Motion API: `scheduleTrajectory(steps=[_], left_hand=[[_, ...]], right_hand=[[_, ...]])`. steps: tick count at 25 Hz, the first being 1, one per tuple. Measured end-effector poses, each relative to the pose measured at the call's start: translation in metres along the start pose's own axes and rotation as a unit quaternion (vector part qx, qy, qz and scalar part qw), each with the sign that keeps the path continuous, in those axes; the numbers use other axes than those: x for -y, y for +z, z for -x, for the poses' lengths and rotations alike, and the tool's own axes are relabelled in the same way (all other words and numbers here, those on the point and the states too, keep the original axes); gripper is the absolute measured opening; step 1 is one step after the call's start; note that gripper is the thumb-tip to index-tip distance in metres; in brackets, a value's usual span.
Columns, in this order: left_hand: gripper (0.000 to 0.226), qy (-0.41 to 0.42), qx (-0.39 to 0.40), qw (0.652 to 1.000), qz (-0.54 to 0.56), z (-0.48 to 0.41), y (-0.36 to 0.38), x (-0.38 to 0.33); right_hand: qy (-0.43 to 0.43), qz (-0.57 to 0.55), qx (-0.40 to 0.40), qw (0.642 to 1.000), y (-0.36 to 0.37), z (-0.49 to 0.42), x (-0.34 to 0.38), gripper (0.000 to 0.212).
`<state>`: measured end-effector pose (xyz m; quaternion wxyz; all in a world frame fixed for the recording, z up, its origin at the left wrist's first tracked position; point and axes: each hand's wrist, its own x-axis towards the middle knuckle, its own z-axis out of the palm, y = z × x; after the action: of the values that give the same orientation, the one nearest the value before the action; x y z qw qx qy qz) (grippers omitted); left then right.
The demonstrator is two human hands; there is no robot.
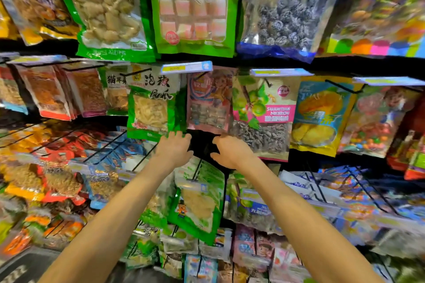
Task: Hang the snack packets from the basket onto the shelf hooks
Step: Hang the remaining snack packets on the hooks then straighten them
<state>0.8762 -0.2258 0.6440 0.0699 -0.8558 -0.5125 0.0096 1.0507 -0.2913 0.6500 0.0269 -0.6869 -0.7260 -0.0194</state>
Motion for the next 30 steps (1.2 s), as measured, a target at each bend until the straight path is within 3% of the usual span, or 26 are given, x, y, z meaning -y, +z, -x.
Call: scheduleTrajectory(steps=[7, 11, 16, 24, 27, 30], left_hand=[[0.054, 0.033, -0.033, 0.999, -0.015, 0.002, -0.019, -0.061], [0.042, 0.033, -0.033, 0.998, -0.041, -0.011, -0.037, -0.085], [0.046, 0.051, -0.055, 0.997, -0.006, -0.039, -0.057, -0.09], [0.061, 0.024, -0.178, 0.983, 0.049, -0.082, -0.076, -0.086], [0.061, 0.022, -0.133, 0.975, 0.179, -0.101, -0.085, -0.091], [0.049, 0.036, -0.085, 0.929, 0.358, -0.116, -0.086, -0.094]], right_hand=[[0.057, 0.028, -0.013, 0.998, -0.028, 0.065, -0.064, 0.046], [0.139, 0.034, -0.021, 0.99, -0.039, 0.077, -0.093, 0.047], [0.207, 0.064, -0.038, 0.976, -0.053, 0.073, -0.12, 0.039], [0.286, 0.043, -0.118, 0.95, -0.074, 0.044, -0.143, 0.066], [0.293, -0.065, -0.166, 0.939, -0.075, 0.028, -0.146, 0.071], [0.285, -0.218, -0.194, 0.913, -0.072, 0.015, -0.15, 0.074]])
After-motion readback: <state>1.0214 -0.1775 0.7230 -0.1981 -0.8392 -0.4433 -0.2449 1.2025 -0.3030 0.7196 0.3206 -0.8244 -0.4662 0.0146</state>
